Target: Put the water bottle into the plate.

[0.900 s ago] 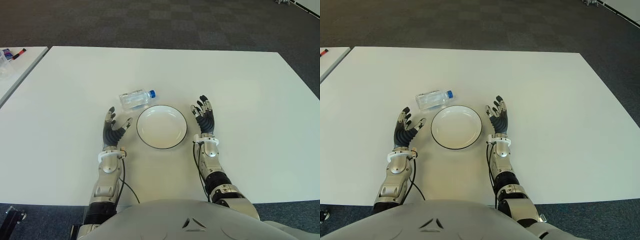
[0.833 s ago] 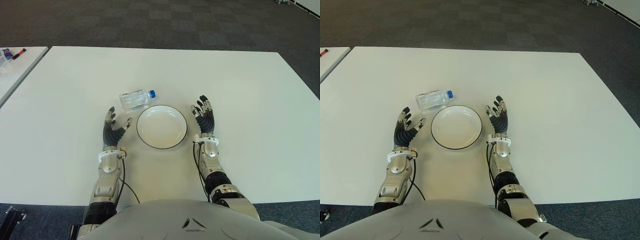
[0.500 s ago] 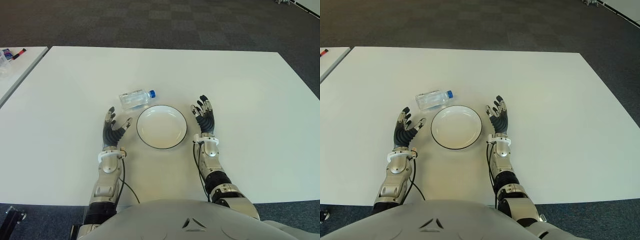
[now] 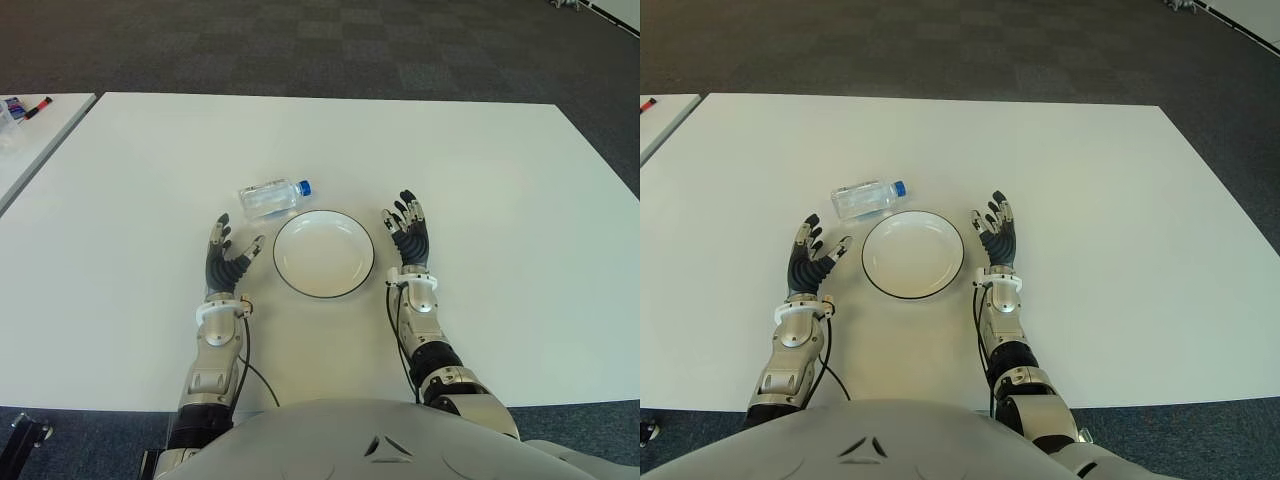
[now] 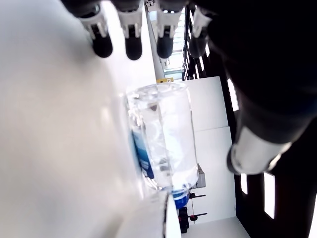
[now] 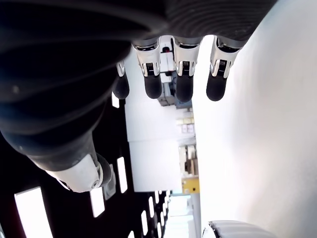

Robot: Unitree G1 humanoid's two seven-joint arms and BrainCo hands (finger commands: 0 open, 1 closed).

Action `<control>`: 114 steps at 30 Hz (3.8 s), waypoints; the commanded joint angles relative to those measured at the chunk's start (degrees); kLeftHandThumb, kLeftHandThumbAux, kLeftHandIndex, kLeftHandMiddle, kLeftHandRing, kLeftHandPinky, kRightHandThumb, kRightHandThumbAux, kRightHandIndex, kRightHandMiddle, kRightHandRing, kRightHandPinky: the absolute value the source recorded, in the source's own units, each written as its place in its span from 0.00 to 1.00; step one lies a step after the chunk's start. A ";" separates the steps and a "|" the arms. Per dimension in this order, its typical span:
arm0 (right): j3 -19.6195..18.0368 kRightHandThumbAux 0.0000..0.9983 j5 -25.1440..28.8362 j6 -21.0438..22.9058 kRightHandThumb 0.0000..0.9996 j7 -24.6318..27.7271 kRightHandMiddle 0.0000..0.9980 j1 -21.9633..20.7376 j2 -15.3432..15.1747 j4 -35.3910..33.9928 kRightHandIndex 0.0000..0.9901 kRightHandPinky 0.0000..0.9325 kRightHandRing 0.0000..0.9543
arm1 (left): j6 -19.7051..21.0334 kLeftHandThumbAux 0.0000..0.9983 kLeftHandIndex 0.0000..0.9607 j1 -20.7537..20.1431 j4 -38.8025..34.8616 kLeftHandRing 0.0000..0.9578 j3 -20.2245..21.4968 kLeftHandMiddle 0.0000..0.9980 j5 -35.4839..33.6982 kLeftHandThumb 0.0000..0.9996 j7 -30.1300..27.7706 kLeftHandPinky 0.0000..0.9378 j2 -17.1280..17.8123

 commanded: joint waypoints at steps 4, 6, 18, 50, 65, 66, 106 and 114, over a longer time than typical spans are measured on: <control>-0.45 0.72 0.17 2.90 0.04 -0.29 0.10 2.75 1.77 2.91 0.10 0.15 0.11 | 3.95 0.72 0.08 3.10 -8.76 0.05 -0.74 0.06 1.00 0.20 -0.24 0.08 -0.56; -0.40 0.72 0.12 3.00 0.04 -0.28 0.10 2.75 1.73 2.91 0.10 0.15 0.11 | 3.95 0.72 0.08 3.83 -12.36 0.05 -1.03 0.06 1.69 0.20 0.00 0.08 -0.47; -0.56 0.72 0.33 3.05 0.04 0.07 0.10 2.36 1.77 3.36 0.09 0.15 0.10 | -1.73 0.69 0.11 7.34 -18.64 0.10 -0.96 0.11 6.69 0.23 1.59 0.15 0.96; -0.97 0.72 0.47 3.98 0.05 0.68 0.09 2.15 1.53 3.55 0.09 0.14 0.09 | -6.40 0.71 0.13 13.56 -33.69 0.52 -3.75 0.46 27.02 0.34 10.88 0.48 -0.43; -1.13 0.72 0.67 4.09 0.05 0.70 0.09 1.60 1.60 4.21 0.08 0.14 0.09 | -1.96 0.68 0.01 8.90 -31.38 0.12 -1.47 0.13 32.11 0.26 5.34 0.10 6.14; -1.15 0.72 0.67 4.08 0.05 0.69 0.09 1.53 1.60 4.33 0.08 0.14 0.09 | -1.67 0.67 0.01 8.78 -31.39 0.11 -1.44 0.12 32.38 0.27 5.21 0.10 6.40; -1.15 0.73 0.60 3.43 0.05 -0.07 0.10 0.64 2.43 5.81 0.09 0.14 0.10 | 14.67 0.55 0.00 -10.32 -20.00 0.02 -5.44 0.03 49.83 0.48 -8.99 0.05 20.36; -1.07 0.72 0.60 3.52 0.06 -0.05 0.09 0.37 2.45 6.01 0.08 0.14 0.09 | 16.71 0.54 0.00 -16.84 -13.48 0.00 -7.97 0.01 50.10 0.52 -12.24 0.05 22.64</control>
